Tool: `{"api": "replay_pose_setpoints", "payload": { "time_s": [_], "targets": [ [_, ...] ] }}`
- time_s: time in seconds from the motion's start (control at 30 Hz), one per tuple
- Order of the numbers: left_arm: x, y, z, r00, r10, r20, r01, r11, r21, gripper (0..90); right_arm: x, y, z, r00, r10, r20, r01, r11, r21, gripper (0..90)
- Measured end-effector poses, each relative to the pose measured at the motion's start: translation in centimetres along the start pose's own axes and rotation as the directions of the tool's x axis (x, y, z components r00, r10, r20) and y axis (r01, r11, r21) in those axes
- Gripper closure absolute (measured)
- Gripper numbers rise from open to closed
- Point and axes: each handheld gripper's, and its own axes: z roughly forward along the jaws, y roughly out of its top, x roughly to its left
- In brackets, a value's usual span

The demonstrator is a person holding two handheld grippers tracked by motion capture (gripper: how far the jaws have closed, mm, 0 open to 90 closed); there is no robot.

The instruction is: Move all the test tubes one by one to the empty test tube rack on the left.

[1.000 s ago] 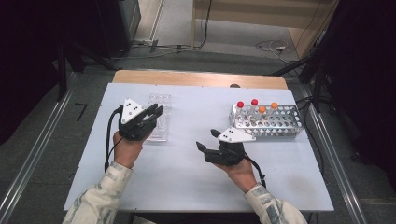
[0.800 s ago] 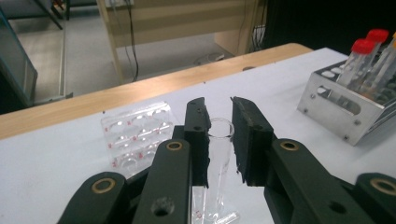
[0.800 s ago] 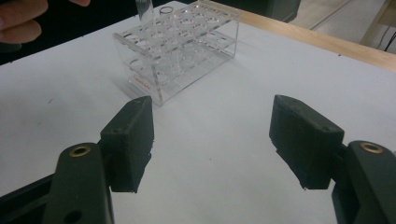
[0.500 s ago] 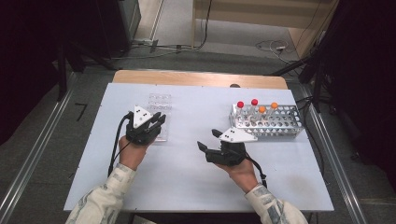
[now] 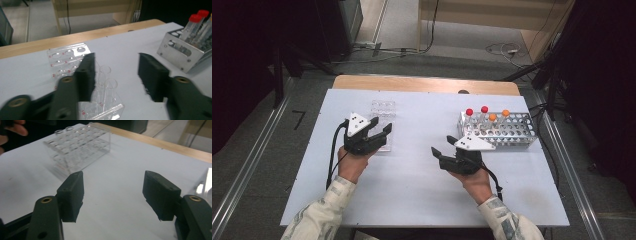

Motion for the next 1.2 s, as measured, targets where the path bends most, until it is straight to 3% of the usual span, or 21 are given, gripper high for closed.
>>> {"api": "replay_pose_setpoints", "payload": {
  "time_s": [0.07, 0.17, 0.3, 0.43, 0.63, 0.77, 0.9, 1.07, 1.2],
  "targets": [
    [-0.1, 0.1, -0.1, 0.9997, -0.021, -0.015, 0.021, 0.9997, -0.013, 26.7, -1.0, 0.0, -0.2, 0.9987, 0.024, 0.045, -0.023, 1.000, -0.007, 35.1],
    [-0.1, 0.2, -0.1, 0.9986, -0.047, -0.022, 0.047, 0.9988, -0.011, 20.7, -2.6, 0.0, -0.4, 0.9893, 0.069, 0.129, -0.066, 0.997, -0.030, 38.8],
    [-0.2, 0.2, 0.0, 0.9984, -0.047, -0.032, 0.047, 0.9987, -0.018, 19.0, -4.9, -0.3, -0.1, 0.9677, 0.122, 0.221, -0.113, 0.992, -0.053, 43.9],
    [-0.2, 0.2, 0.0, 0.9986, -0.043, -0.031, 0.043, 0.9989, -0.018, 19.0, -6.3, -0.2, 0.4, 0.9515, 0.124, 0.281, -0.111, 0.992, -0.061, 49.6],
    [-0.2, 0.3, 0.0, 0.9986, -0.046, -0.027, 0.045, 0.9987, -0.022, 19.3, -7.8, 0.5, 1.5, 0.9321, 0.153, 0.328, -0.139, 0.988, -0.067, 58.0],
    [-0.2, 0.3, 0.0, 0.9985, -0.049, -0.024, 0.048, 0.9986, -0.023, 19.8, -7.8, 1.1, 2.4, 0.9294, 0.118, 0.350, -0.114, 0.993, -0.031, 59.4],
    [-0.2, 0.3, 0.0, 0.9988, -0.046, -0.016, 0.045, 0.9988, -0.018, 20.1, -8.2, 1.4, 3.0, 0.9228, 0.130, 0.363, -0.132, 0.991, -0.021, 60.4],
    [-0.3, 0.3, 0.0, 0.9990, -0.044, -0.011, 0.044, 0.9989, -0.019, 20.2, -8.5, 1.0, 4.1, 0.9204, 0.127, 0.370, -0.138, 0.990, 0.003, 61.9],
    [-0.2, 0.3, 0.0, 0.9989, -0.045, -0.013, 0.045, 0.9988, -0.019, 20.6, -8.6, 0.9, 4.5, 0.9133, 0.130, 0.386, -0.143, 0.990, 0.007, 68.4]
  ]
}}
